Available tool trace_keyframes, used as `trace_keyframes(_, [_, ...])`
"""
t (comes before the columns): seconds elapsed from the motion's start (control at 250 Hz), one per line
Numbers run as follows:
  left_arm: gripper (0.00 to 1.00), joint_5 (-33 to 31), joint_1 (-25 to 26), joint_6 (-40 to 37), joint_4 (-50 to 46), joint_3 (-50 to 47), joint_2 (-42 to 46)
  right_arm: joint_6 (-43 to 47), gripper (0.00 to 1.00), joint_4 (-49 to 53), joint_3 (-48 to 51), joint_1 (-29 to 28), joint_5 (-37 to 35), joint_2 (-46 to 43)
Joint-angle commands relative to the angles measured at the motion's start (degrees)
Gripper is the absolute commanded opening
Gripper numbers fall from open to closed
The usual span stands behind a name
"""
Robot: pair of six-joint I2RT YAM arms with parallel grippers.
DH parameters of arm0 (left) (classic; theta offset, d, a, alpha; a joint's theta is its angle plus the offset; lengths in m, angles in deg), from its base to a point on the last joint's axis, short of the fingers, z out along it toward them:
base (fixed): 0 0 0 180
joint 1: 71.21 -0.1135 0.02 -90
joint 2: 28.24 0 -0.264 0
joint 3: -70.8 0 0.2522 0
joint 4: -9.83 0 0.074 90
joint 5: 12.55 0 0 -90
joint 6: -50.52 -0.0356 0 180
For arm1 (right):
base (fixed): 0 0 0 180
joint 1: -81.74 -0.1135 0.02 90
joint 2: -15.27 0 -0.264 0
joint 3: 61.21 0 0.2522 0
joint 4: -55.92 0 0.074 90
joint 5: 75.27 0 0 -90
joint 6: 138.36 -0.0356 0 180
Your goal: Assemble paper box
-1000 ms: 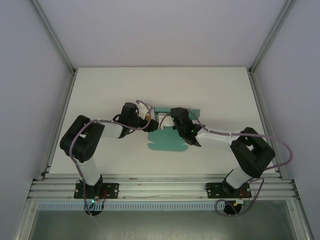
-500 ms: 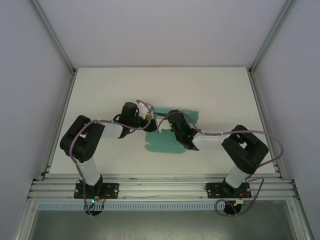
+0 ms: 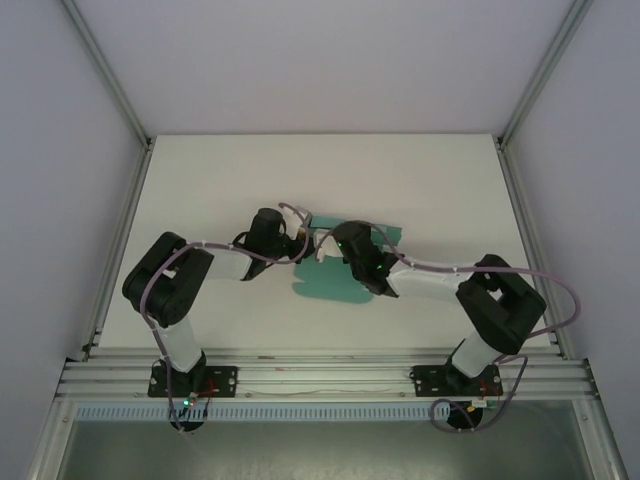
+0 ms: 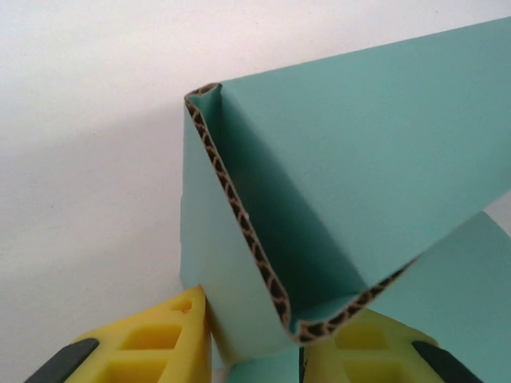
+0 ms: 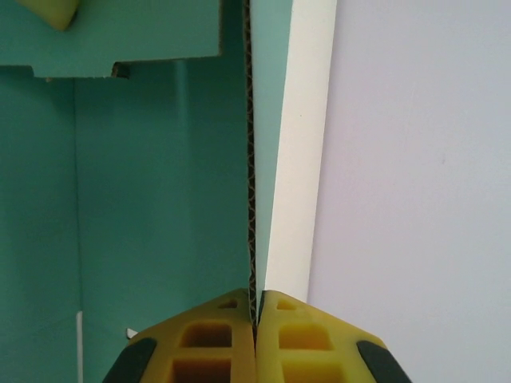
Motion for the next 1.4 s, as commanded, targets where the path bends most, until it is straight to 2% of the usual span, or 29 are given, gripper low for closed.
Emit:
trace_keyframes(0.0, [0.28, -8.0, 0.2, 3.6, 8.0, -0.3, 1.2, -4.0, 0.00, 6.2, -0.2, -2.6, 2.5, 0.5])
trace_keyframes(0.088, [0.30, -13.1, 1.2, 6.7, 10.3, -0.9, 1.4, -7.4, 0.00, 6.8, -1.4, -3.1, -0.2, 1.7])
trace_keyframes(0.18, [0.28, -13.5, 2.6, 7.4, 12.2, -1.3, 1.5, -14.0, 0.00, 8.5, -3.3, -3.5, -2.7, 2.8])
trace_keyframes(0.296, [0.27, -9.1, 3.4, 7.5, 16.0, -2.1, 1.6, -19.9, 0.00, 7.3, -3.1, -4.6, -2.7, 3.0])
trace_keyframes(0.36, [0.32, -5.6, 3.4, 6.7, 16.9, -1.7, 1.3, -21.4, 0.00, 6.3, -2.3, -4.9, -0.9, 2.6])
trace_keyframes(0.456, [0.44, 1.6, 3.4, 5.2, 18.5, -1.2, 0.6, -20.8, 0.00, 3.9, -0.9, -5.0, 0.5, 2.1])
trace_keyframes(0.528, [0.43, 4.0, 3.4, 4.1, 16.1, 0.2, 0.2, -18.7, 0.00, 0.8, 0.1, -4.9, -0.3, 1.8])
trace_keyframes(0.696, [0.41, 4.2, 3.4, 1.7, 8.9, 3.0, 0.5, -13.8, 0.00, -1.6, 0.9, -4.9, 0.6, -0.4])
trace_keyframes(0.759, [0.42, 1.8, 3.4, 1.9, 8.2, 3.0, 0.7, -14.9, 0.00, 1.6, -0.1, -4.9, 3.4, -2.4])
trace_keyframes(0.811, [0.54, 0.2, 3.4, 1.9, 7.9, 3.3, 0.6, -16.5, 0.00, 6.1, -0.9, -4.8, 7.5, -4.2])
trace_keyframes(0.903, [0.54, 0.7, 3.4, 1.9, 8.2, 3.8, 0.0, -18.1, 0.00, 14.7, -3.4, -4.9, 12.0, -5.2])
trace_keyframes(1.051, [0.43, 0.0, 3.4, 2.6, 10.5, 3.4, -0.6, -18.9, 0.00, 21.1, -5.6, -3.7, 13.5, -4.6])
trace_keyframes(1.107, [0.35, -1.0, 3.4, 3.0, 12.2, 2.7, -0.6, -21.1, 0.00, 23.4, -6.4, -3.1, 16.7, -4.8])
trace_keyframes(1.187, [0.32, -2.3, 3.5, 3.6, 14.7, 1.8, -0.3, -23.1, 0.00, 25.8, -7.1, -2.5, 19.2, -4.3])
trace_keyframes(1.299, [0.25, -4.7, 3.6, 4.7, 15.4, 1.3, 0.2, -23.9, 0.00, 24.2, -7.2, -2.2, 16.1, -2.4])
trace_keyframes(1.351, [0.20, -7.4, 3.9, 5.3, 15.4, 1.2, 0.3, -24.8, 0.00, 21.4, -6.8, -2.2, 13.9, -1.7])
trace_keyframes(1.395, [0.19, -9.8, 4.2, 5.6, 14.9, 1.3, 0.5, -25.8, 0.00, 19.1, -6.4, -2.1, 12.3, -1.2])
